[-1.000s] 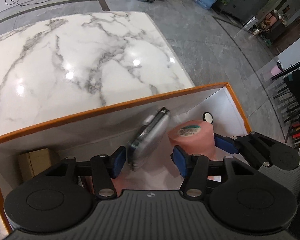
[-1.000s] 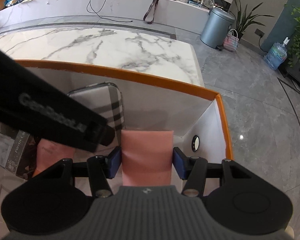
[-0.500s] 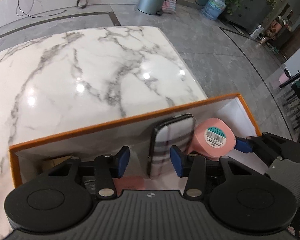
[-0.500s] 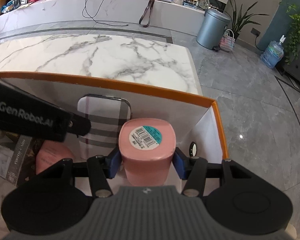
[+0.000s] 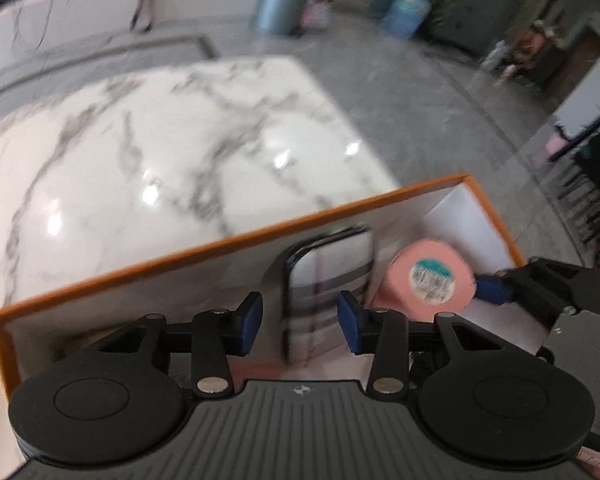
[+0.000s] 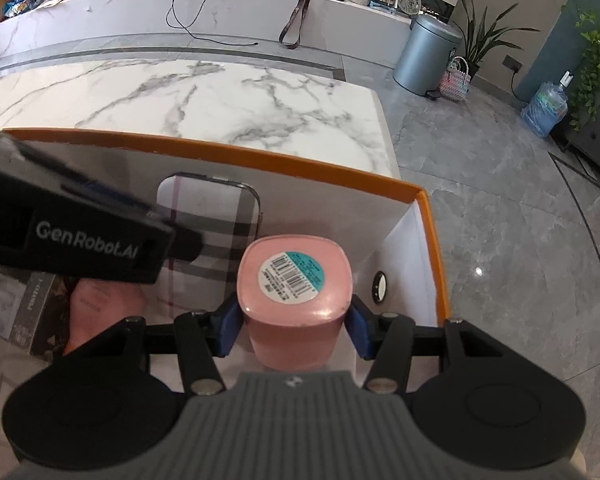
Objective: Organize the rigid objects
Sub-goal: 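Lower the plaid pouch into the orange box with left gripper while right lowers the pink roll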
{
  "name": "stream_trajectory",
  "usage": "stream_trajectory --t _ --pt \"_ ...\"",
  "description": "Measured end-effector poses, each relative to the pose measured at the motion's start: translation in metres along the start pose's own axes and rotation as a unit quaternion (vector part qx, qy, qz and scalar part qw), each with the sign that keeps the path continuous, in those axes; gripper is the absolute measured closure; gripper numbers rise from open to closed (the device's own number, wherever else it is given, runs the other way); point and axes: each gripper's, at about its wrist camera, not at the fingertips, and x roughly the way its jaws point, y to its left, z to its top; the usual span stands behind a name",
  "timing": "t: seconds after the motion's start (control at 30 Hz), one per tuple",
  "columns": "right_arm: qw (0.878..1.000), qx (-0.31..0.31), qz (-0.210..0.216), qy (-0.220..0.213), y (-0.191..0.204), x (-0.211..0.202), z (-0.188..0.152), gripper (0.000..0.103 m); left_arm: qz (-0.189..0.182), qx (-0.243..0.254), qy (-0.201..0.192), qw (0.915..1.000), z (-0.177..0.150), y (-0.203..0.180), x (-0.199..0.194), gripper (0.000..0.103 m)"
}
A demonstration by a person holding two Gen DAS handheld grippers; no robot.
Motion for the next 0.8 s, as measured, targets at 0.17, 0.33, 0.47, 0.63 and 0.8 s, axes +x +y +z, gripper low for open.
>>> stream_trajectory --t 0.17,0.33,0.47,0.63,0.8 --pt "1.0 -0.005 0.005 -0.002 0.001 0.0 -0.002 0.048 -0.006 0.021 -0.019 0.9996 0.001 -0.009 0.003 0.055" --pt "1.0 -0.009 0.006 -0.003 0.0 -0.001 -0.002 0.048 -0.027 0.009 -0.003 0.9996 -0.002 -0.012 0.014 0.067" --pt "1.0 -0.007 0.007 -0.003 -0.002 -0.002 -0.004 0.048 -0.046 -0.029 0.033 0.998 0.0 -0.005 0.022 0.068" --pt "1.0 -0.014 0.003 -0.001 0.004 0.002 -0.004 0.048 -0.033 -0.066 0.077 0.9943 0.002 0.003 0.026 0.068" --pt "0.999 -0.031 0.014 0.01 0.007 -0.003 -0.005 0.048 -0.032 -0.106 0.115 0.9872 -0.001 0.018 0.031 0.063"
